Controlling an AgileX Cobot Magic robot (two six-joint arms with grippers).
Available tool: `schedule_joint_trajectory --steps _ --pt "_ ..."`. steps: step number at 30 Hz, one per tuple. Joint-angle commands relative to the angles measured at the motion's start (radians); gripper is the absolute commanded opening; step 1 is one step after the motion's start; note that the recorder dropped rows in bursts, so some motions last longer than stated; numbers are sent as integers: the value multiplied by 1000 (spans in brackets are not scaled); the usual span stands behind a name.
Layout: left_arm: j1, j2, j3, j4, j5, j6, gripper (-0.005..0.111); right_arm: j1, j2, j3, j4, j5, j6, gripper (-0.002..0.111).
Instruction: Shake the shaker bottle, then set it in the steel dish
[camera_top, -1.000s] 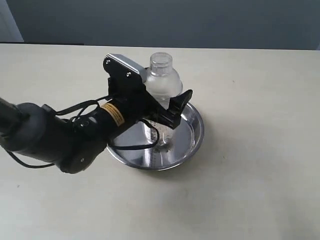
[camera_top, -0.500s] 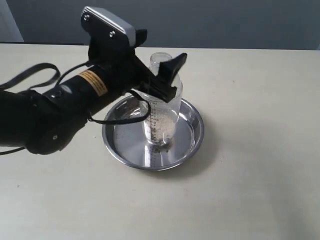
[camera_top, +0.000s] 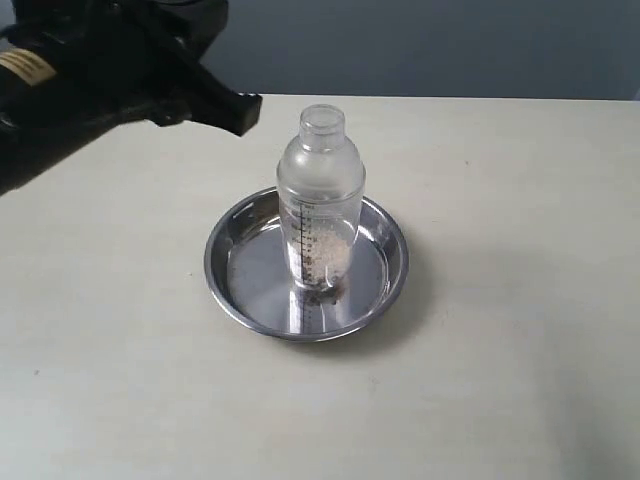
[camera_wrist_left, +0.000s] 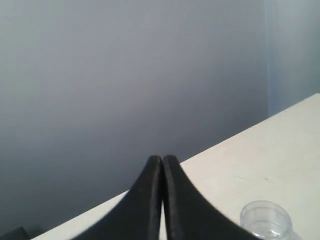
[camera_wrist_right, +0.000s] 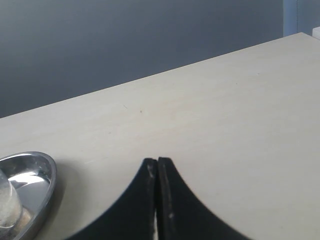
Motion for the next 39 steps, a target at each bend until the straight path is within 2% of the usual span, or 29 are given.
schedule_joint_trajectory --steps 1,3,6,12,14,16,18,21,23,24,30,34,39 --pt "-4 -95 -1 -121 25 126 0 2 -4 2 -6 -11 -3 -1" --pt "-4 -130 -1 -134 72 172 0 2 -4 2 -6 -11 -3 -1" --pt "-4 -180 -1 -273 102 265 0 2 -4 2 -6 -11 -3 -1" --pt "-4 -251 3 -650 51 741 0 2 -4 2 -6 -11 -3 -1" --pt "-4 -282 26 -768 -31 784 0 2 -4 2 -6 -11 -3 -1" --pt "-4 -310 72 -789 -76 774 0 2 -4 2 -8 -11 -3 -1" --pt "-4 -341 133 -689 -96 654 0 2 -4 2 4 -11 -3 -1" --pt "4 -383 260 -317 -145 237 0 2 -4 2 2 -11 -3 -1" --pt "35 -407 347 -199 -170 -6 0 2 -4 2 2 -11 -3 -1" --pt "50 -416 378 -173 -170 -69 0 2 -4 2 2 -11 -3 -1" --pt "155 -534 531 -33 -75 -161 0 2 -4 2 2 -11 -3 -1" --pt "267 -635 583 26 26 -247 0 2 -4 2 2 -11 -3 -1" --pt "425 -803 634 198 207 -426 0 2 -4 2 2 -11 -3 -1"
